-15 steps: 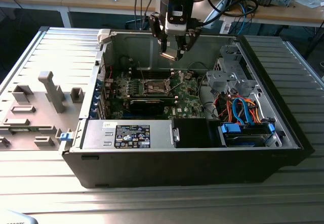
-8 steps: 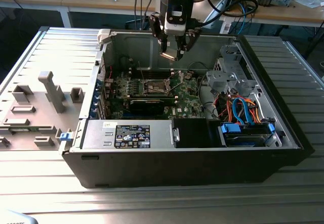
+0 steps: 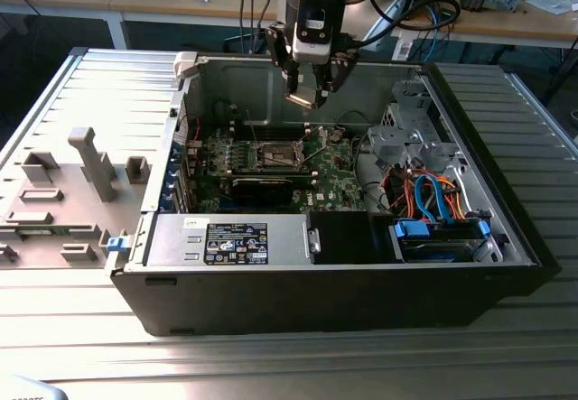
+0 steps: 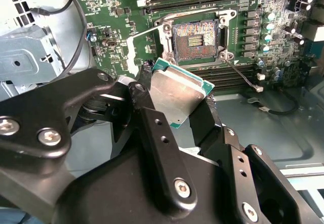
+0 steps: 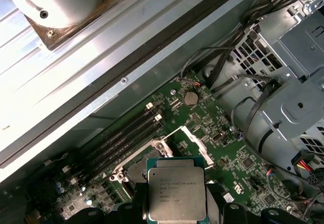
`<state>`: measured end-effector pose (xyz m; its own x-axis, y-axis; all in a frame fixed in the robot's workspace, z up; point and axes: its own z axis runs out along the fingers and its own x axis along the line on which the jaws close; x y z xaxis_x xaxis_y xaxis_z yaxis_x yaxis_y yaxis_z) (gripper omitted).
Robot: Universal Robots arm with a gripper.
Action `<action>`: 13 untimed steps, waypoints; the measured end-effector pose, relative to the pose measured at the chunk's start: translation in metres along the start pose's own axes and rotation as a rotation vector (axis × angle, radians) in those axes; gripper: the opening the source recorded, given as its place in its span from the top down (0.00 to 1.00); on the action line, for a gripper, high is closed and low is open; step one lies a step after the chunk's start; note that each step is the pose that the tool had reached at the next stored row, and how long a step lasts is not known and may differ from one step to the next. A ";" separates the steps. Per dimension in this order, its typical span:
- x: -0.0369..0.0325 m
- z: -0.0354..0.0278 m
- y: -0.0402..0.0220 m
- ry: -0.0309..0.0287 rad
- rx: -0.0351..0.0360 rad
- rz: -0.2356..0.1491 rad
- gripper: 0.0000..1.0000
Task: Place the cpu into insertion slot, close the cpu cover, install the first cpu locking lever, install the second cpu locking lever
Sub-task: 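Place the cpu into insertion slot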
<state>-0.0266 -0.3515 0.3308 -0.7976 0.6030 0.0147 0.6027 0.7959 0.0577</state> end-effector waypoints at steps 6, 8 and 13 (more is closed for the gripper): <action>0.0000 0.0002 0.0000 -0.0004 0.0002 0.003 0.45; 0.0000 0.0002 0.0000 -0.0009 0.0008 0.003 0.45; 0.0000 0.0002 0.0000 -0.0019 0.0020 0.004 0.45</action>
<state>-0.0266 -0.3515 0.3306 -0.7950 0.6064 0.0131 0.6061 0.7934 0.0556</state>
